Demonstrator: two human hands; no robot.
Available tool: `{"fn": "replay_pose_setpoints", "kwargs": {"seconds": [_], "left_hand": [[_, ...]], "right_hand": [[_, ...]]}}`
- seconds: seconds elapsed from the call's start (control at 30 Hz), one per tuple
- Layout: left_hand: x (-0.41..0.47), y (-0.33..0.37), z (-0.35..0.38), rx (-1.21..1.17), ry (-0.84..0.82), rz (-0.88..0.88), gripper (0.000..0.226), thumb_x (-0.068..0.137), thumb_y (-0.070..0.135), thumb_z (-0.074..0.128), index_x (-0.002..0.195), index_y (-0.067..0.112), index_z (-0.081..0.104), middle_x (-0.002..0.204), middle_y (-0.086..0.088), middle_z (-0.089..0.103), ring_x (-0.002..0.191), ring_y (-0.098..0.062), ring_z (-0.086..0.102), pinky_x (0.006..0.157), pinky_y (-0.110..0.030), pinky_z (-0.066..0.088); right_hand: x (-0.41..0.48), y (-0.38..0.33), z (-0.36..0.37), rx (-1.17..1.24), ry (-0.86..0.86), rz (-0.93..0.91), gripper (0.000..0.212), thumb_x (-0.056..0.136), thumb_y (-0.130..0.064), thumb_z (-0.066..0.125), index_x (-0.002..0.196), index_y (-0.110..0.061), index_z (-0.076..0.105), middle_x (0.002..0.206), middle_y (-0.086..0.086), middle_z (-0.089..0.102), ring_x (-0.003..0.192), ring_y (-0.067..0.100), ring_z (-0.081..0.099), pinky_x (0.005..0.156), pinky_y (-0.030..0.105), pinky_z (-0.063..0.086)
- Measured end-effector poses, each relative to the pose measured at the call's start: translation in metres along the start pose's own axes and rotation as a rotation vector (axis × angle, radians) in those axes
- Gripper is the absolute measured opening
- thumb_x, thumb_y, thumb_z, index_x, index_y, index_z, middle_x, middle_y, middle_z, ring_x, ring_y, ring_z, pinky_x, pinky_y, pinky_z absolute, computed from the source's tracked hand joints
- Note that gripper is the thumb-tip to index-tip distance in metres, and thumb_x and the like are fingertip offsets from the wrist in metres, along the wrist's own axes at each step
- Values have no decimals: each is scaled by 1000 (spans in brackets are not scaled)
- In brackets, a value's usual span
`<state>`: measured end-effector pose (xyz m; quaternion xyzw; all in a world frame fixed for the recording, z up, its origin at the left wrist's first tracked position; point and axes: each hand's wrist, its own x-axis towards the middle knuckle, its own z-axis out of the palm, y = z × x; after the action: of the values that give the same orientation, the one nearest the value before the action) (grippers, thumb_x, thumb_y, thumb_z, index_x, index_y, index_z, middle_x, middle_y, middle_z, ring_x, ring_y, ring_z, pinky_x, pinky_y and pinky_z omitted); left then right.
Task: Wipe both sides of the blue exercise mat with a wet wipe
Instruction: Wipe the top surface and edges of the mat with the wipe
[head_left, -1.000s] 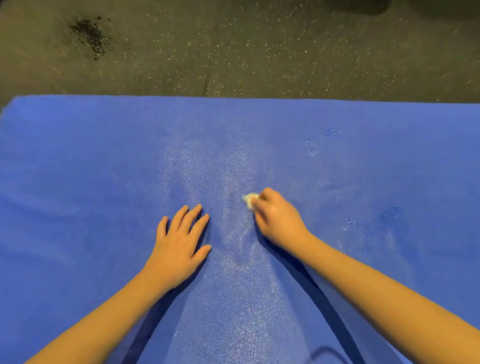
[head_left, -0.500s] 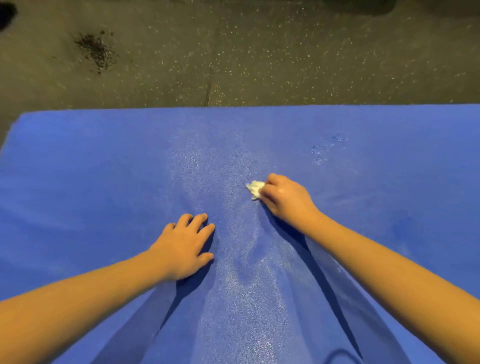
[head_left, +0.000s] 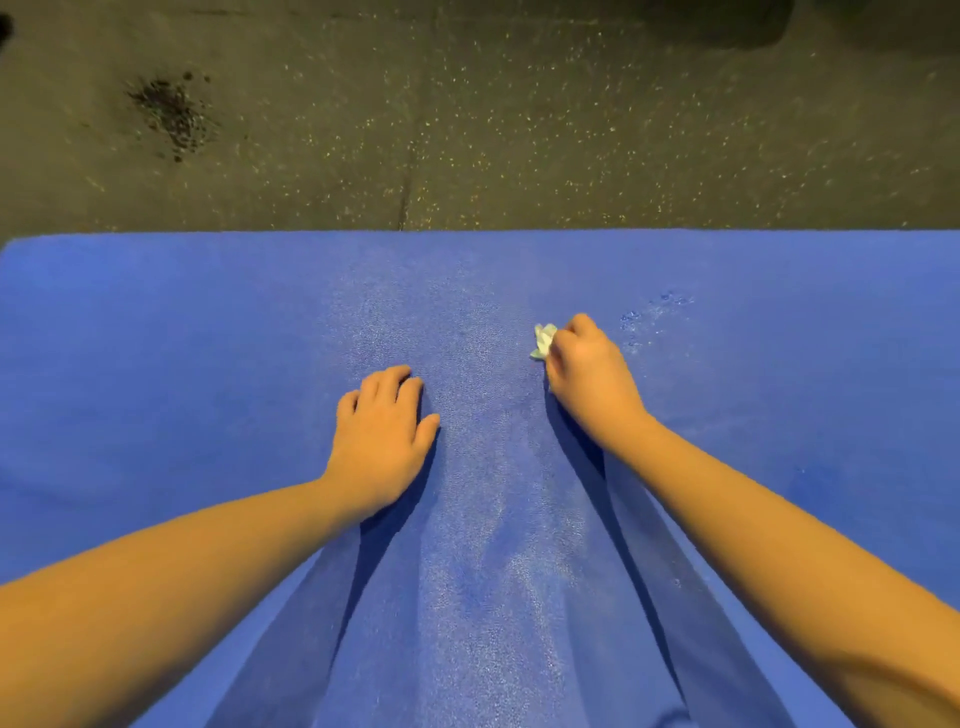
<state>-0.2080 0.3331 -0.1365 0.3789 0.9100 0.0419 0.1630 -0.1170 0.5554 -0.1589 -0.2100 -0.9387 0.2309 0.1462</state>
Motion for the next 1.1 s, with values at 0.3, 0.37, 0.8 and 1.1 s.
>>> {"fn": "replay_pose_setpoints", "kwargs": {"seconds": [0.3, 0.37, 0.8, 1.1], "left_hand": [[42, 21, 27, -66, 254, -148, 60, 92, 42, 29, 135, 5, 51, 142, -14, 48, 132, -37, 41, 108, -53, 33], [43, 19, 34, -83, 292, -158, 60, 94, 41, 30, 139, 7, 49, 146, -12, 46, 137, -34, 37, 113, -52, 29], [43, 19, 40, -122, 409, -161, 53, 94, 34, 34, 136, 7, 52, 145, -10, 47, 137, -32, 39, 115, -49, 25], [45, 17, 43, -105, 446, -160, 51, 94, 32, 35, 135, 7, 53, 144, -10, 49, 136, -32, 40, 115, -47, 24]], "right_hand": [[-3, 0, -5, -9, -318, -335, 19, 84, -6, 56, 69, 4, 54, 83, 21, 54, 60, 35, 52, 45, 37, 42], [20, 14, -7, -55, -165, -189, 18, 84, 2, 58, 67, 6, 52, 80, 23, 51, 57, 35, 48, 46, 38, 41], [60, 0, 9, -104, -72, -21, 15, 86, 4, 52, 72, 7, 54, 81, 26, 52, 66, 41, 52, 52, 36, 30], [85, -3, 6, -145, -166, -115, 16, 87, 4, 45, 74, 1, 53, 89, 24, 52, 76, 36, 52, 56, 39, 33]]}}
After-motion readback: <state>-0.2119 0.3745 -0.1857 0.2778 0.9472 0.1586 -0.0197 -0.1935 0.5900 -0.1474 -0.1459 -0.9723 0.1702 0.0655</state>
